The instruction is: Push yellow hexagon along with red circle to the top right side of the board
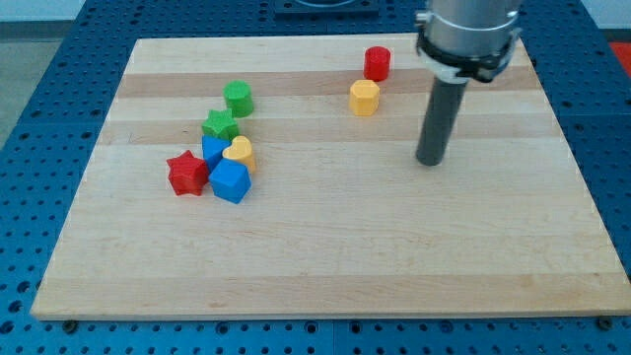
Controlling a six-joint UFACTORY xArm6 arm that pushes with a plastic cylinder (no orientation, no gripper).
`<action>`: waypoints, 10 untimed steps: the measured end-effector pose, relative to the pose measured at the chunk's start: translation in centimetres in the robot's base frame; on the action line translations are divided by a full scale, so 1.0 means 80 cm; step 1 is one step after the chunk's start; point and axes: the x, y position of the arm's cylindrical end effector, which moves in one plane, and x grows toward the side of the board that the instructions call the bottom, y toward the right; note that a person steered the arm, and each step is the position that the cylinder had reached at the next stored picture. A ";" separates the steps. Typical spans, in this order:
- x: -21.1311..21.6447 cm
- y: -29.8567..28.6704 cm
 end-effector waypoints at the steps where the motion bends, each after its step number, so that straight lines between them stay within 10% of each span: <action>1: -0.010 -0.054; 3: -0.118 -0.081; 10: -0.200 -0.114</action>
